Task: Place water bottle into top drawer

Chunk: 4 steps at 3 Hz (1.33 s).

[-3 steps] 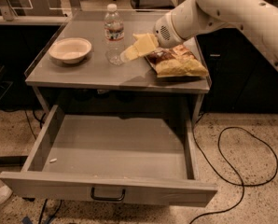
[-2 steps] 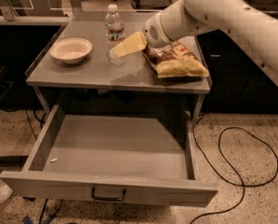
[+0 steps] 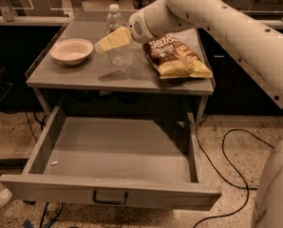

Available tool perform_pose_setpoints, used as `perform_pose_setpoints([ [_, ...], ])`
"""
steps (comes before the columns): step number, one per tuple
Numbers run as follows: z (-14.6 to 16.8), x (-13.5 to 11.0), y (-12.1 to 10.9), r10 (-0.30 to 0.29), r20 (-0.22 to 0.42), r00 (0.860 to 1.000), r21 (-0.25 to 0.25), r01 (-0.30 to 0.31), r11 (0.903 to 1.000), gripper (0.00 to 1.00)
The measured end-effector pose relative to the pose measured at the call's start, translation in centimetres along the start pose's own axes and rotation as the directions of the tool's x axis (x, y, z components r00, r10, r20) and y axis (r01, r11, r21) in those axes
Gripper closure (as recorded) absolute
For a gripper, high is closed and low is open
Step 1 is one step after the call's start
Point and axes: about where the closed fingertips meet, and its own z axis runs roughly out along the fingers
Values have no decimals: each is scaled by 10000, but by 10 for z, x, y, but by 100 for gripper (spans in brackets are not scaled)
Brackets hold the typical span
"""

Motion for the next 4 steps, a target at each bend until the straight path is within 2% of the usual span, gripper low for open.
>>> perform_pose_setpoints([
  [2,20,-23,-8,20,695,9976,33,-23,10000,0],
  [4,25,-36,2,-283,1376,9901,-177,310,9994,0],
])
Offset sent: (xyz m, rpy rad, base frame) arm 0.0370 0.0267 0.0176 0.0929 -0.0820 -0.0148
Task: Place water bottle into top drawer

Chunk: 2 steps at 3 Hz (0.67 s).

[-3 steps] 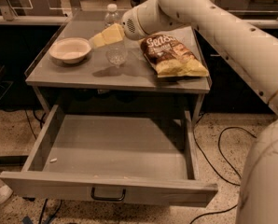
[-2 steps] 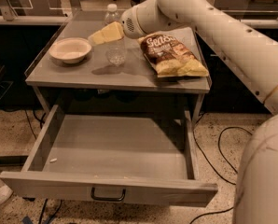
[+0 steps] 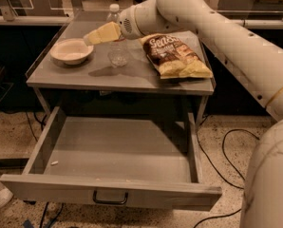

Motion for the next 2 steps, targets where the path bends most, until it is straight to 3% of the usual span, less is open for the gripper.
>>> perform_pose_setpoints([
  [1,4,-3,3,-10,122,9999,-174,12,9998,0],
  [2,4,-3,3,-11,125,9999,-178,13,9998,18],
])
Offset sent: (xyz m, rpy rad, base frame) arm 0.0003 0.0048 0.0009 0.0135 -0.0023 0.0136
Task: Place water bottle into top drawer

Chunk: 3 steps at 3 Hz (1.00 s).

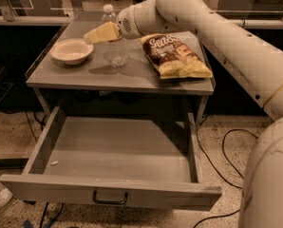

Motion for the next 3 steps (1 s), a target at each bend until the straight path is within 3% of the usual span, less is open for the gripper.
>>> perform_pose_setpoints([
  [3,0,0,0,0,-1,10000,-1,0,10000,96],
])
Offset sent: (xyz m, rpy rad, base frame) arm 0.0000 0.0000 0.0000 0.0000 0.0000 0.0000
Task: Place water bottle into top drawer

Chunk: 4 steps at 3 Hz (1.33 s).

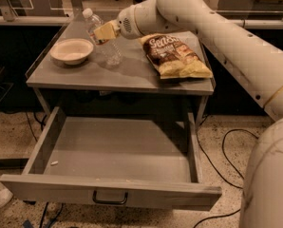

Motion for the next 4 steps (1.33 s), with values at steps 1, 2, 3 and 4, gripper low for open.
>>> perform_pose_setpoints([
  [1,0,0,0,-4,-3,10000,-15,4,10000,100],
  [2,-12,-17,9,27,193,9998,-349,-20,9994,100],
  [3,-82,-43,33,225,545,9983,-661,-189,9976,100],
  [4,-82,-43,33,227,545,9983,-656,-191,9977,100],
])
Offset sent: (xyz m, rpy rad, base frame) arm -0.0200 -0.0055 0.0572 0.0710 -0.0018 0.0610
